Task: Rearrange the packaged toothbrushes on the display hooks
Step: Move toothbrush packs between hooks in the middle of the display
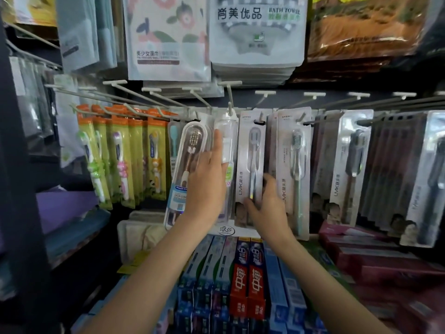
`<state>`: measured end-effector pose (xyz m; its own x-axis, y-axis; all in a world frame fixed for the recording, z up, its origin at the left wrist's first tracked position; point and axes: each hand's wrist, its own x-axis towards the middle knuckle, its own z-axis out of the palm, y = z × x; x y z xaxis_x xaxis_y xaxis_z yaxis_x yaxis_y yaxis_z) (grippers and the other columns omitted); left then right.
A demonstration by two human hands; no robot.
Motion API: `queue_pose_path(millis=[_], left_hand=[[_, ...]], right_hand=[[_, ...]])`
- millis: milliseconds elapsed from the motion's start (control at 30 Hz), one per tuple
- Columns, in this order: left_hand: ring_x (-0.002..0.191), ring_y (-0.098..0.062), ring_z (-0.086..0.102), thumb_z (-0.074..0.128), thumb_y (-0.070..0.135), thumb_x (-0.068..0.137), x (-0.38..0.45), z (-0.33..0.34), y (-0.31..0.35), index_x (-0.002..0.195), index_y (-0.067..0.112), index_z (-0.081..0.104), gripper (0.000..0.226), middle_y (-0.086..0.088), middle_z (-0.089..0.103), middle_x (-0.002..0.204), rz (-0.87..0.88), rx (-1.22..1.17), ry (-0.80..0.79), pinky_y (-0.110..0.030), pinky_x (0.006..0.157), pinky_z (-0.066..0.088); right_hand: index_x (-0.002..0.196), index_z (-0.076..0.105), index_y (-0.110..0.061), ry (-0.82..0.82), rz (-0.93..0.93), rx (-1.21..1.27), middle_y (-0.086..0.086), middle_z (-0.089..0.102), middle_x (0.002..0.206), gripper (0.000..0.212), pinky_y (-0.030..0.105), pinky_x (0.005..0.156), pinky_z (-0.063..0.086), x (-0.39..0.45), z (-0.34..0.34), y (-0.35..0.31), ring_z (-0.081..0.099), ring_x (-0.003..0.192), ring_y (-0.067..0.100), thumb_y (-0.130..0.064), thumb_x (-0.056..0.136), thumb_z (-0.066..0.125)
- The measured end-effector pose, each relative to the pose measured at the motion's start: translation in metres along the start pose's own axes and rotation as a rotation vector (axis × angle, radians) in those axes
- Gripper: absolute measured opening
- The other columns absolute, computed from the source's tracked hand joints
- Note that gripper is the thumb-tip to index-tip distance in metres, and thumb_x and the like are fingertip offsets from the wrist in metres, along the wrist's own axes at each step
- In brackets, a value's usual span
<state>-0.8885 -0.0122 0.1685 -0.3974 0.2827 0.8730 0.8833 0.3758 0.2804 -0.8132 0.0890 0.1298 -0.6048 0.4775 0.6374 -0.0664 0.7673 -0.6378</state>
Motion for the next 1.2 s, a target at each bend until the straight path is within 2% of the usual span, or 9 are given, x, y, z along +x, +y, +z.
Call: queue_pose_path(millis=[100, 233, 367, 467, 567, 767, 933, 1067, 1200], left_hand=[[0.087, -0.017, 0.051, 0.045, 0.015, 0.096, 0.000, 0.002, 0.000, 0.144, 0.029, -0.010, 0.075, -0.008, 0.050, 0.105, -0.012, -0.016, -0.007, -0.030, 0.071, 0.046], [0.089, -0.010, 0.045, 0.044, 0.015, 0.096, -0.002, 0.003, 0.000, 0.148, 0.025, -0.003, 0.070, -0.010, 0.050, 0.117, -0.012, -0.047, -0.006, -0.025, 0.073, 0.037], [0.091, -0.016, 0.050, 0.045, 0.014, 0.096, -0.003, 0.003, -0.002, 0.148, 0.027, -0.002, 0.072, -0.011, 0.049, 0.122, -0.008, -0.069, -0.007, -0.030, 0.078, 0.044], [0.084, -0.018, 0.051, 0.045, 0.013, 0.095, -0.004, 0.003, -0.003, 0.148, 0.025, 0.000, 0.070, -0.011, 0.051, 0.115, -0.006, -0.062, -0.009, -0.032, 0.072, 0.047], [0.075, -0.012, 0.047, 0.044, 0.011, 0.096, -0.005, 0.003, -0.001, 0.148, 0.023, 0.002, 0.069, -0.008, 0.050, 0.109, -0.013, -0.072, -0.003, -0.025, 0.065, 0.040], [0.084, -0.015, 0.050, 0.044, 0.004, 0.094, -0.017, -0.001, 0.007, 0.148, 0.022, 0.003, 0.070, -0.009, 0.042, 0.126, -0.053, -0.097, -0.071, -0.032, 0.077, 0.049], [0.111, -0.028, 0.053, 0.055, -0.006, 0.085, -0.034, 0.000, 0.006, 0.146, 0.011, 0.022, 0.071, -0.012, 0.027, 0.146, 0.005, 0.003, -0.057, -0.042, 0.090, 0.051], [0.131, -0.030, 0.037, 0.055, -0.007, 0.084, -0.038, -0.003, 0.007, 0.141, 0.010, 0.036, 0.062, -0.014, 0.026, 0.148, 0.062, -0.004, 0.013, -0.043, 0.103, 0.039], [0.130, -0.019, 0.033, 0.053, -0.005, 0.083, -0.041, -0.008, 0.010, 0.135, 0.016, 0.046, 0.056, -0.006, 0.034, 0.143, 0.114, -0.024, 0.030, -0.029, 0.103, 0.029]], right_hand=[[0.147, 0.010, -0.015, -0.031, -0.061, 0.038, -0.004, 0.047, 0.132, 0.074, 0.009, 0.088, 0.036, -0.011, -0.017, -0.015, 0.048, 0.113, 0.006, -0.007, 0.089, 0.057], [0.143, 0.022, -0.016, -0.131, -0.064, 0.003, -0.005, 0.060, 0.093, 0.066, 0.006, 0.066, 0.044, -0.013, -0.051, -0.033, 0.057, 0.077, 0.002, -0.014, 0.088, 0.060], [0.137, 0.036, -0.020, -0.173, -0.024, -0.013, -0.006, 0.058, 0.097, 0.055, 0.023, 0.061, 0.056, -0.005, -0.095, -0.036, 0.064, 0.078, 0.010, -0.009, 0.088, 0.058], [0.137, 0.039, -0.023, -0.140, -0.111, -0.269, -0.008, 0.055, 0.093, 0.053, 0.013, 0.047, 0.049, 0.000, -0.125, -0.034, 0.059, 0.062, 0.006, -0.007, 0.089, 0.055], [0.137, 0.040, -0.026, -0.122, -0.202, -0.408, -0.007, 0.052, 0.096, 0.054, 0.007, 0.049, 0.044, 0.004, -0.139, -0.030, 0.052, 0.064, 0.002, -0.008, 0.088, 0.056], [0.137, 0.038, -0.024, -0.160, -0.247, -0.390, -0.009, 0.047, 0.100, 0.053, 0.016, 0.059, 0.043, 0.003, -0.142, -0.020, 0.055, 0.074, 0.012, -0.009, 0.089, 0.056], [0.135, 0.036, -0.025, -0.202, -0.230, -0.348, -0.012, 0.050, 0.104, 0.053, 0.015, 0.058, 0.041, 0.004, -0.131, -0.012, 0.054, 0.074, 0.009, -0.008, 0.089, 0.056], [0.132, 0.036, -0.020, -0.087, -0.285, -0.533, 0.003, 0.063, 0.100, 0.052, 0.024, 0.049, 0.040, 0.005, -0.117, -0.026, 0.051, 0.061, 0.012, -0.011, 0.085, 0.055], [0.115, 0.039, -0.016, 0.120, -0.292, -0.675, -0.007, 0.046, 0.074, 0.033, 0.024, 0.042, 0.029, -0.005, -0.114, -0.026, 0.048, 0.057, 0.018, -0.016, 0.085, 0.053]])
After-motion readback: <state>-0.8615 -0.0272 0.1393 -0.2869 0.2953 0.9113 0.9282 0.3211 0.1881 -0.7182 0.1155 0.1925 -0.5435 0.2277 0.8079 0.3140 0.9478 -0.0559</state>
